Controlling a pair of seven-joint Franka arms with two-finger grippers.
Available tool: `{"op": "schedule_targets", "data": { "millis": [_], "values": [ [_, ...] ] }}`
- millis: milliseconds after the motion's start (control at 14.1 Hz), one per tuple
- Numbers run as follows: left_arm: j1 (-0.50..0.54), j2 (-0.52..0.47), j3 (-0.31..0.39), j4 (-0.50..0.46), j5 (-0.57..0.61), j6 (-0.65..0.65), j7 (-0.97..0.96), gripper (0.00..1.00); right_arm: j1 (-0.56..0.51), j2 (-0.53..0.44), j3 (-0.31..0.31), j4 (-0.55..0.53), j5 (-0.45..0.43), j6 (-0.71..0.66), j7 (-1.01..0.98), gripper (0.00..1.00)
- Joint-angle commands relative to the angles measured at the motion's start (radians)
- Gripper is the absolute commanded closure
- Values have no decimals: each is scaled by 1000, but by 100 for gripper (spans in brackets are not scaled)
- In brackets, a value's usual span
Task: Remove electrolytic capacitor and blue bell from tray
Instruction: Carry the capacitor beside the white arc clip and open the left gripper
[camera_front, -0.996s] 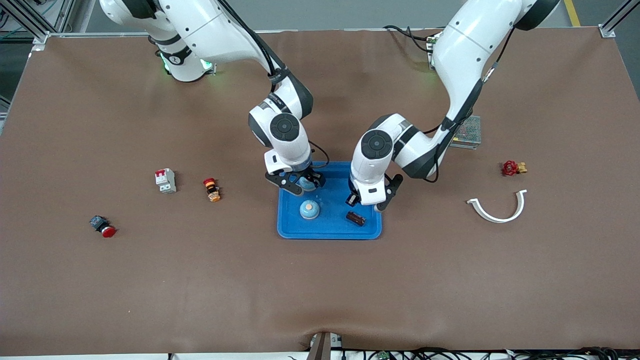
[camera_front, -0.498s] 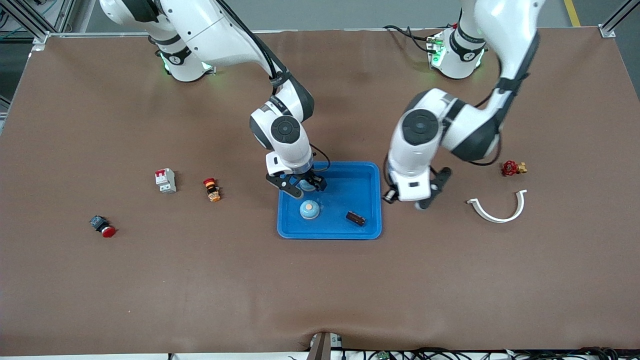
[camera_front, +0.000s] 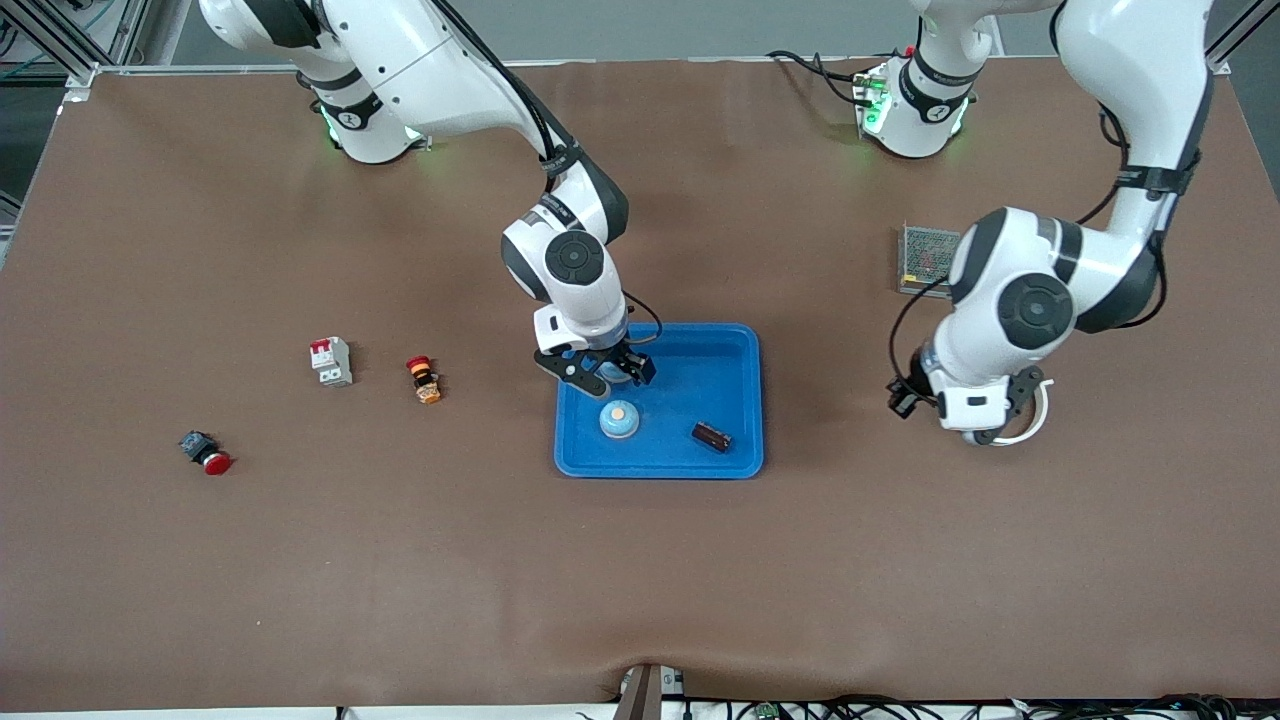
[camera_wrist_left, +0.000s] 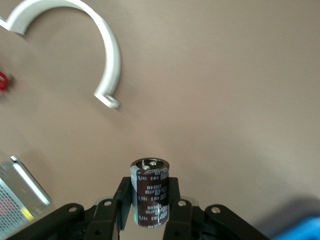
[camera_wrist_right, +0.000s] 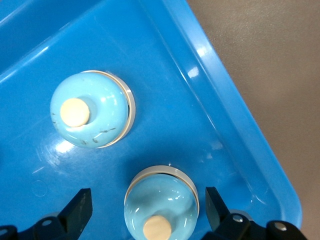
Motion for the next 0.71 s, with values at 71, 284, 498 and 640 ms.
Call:
{"op": "schedule_targets", "data": {
  "millis": [71, 284, 498, 640],
  "values": [
    [45, 24, -18, -74, -7, 59, 47, 100, 16, 24, -11, 20, -28, 1, 27, 6],
    [71, 80, -17, -95, 14, 116, 69, 100, 33, 39, -13, 20, -28, 1, 27, 6],
    [71, 104, -15, -120, 55, 133, 69, 99, 41, 41, -13, 17, -27, 0, 28, 4],
    [70, 106, -15, -146, 86, 151, 69, 90, 42, 41, -11, 17, -27, -3, 30, 5]
  ]
}}
